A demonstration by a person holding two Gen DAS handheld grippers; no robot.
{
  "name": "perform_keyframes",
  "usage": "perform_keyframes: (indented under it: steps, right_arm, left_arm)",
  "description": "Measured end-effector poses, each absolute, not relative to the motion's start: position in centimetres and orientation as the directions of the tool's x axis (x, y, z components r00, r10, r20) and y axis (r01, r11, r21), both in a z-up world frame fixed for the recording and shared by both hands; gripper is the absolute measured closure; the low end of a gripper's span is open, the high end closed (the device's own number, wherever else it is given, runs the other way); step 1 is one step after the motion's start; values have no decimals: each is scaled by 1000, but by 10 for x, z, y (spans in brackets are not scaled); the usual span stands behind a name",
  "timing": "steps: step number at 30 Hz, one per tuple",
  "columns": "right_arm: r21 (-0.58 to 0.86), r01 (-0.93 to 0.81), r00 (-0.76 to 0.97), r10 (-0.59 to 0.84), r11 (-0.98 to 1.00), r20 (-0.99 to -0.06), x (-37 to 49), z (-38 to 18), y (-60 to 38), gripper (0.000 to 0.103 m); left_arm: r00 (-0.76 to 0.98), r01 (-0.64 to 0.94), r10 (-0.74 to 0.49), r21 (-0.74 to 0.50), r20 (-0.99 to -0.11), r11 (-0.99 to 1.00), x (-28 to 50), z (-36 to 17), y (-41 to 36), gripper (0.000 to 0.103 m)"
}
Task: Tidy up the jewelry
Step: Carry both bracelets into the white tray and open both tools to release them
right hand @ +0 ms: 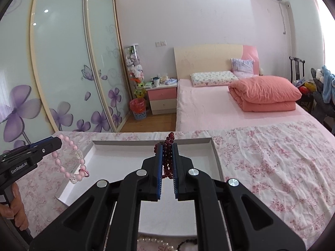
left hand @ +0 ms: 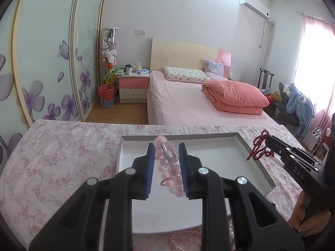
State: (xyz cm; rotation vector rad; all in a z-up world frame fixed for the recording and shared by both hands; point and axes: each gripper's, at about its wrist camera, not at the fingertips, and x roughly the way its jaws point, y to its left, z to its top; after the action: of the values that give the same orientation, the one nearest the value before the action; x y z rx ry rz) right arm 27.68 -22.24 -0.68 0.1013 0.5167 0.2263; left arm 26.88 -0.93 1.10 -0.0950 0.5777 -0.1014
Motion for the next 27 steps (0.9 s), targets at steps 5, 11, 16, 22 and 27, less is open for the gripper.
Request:
perform_keyframes:
  steps: [5, 11, 16, 22, 27]
  right_arm:
    - [169, -181, 807, 245, 969, -538, 298, -26, -220, 94]
    - [158, -173, 776, 233, 972, -585, 312, -40, -213, 94]
    - [159, -165, 755, 228, 973, -614, 319, -45, -209, 94]
    - [166, -153, 736, 225, 974, -639, 322, -49, -209, 93]
    - [169, -134, 747, 211, 977, -630, 321, -48, -215, 60]
  left_arm:
    - [815, 56, -110, -112, -569, 992, 291, -4, -11, 80]
    - [806, 31, -88, -106, -586, 994, 307, -19, -6, 80]
    - [799, 21, -71, -90, -597, 996, 314, -27, -7, 80]
    - [784, 18, -71, -92, -617, 996, 322, -34, -10, 79]
    - [787, 1, -67, -108, -614, 994, 322, -33, -8, 64]
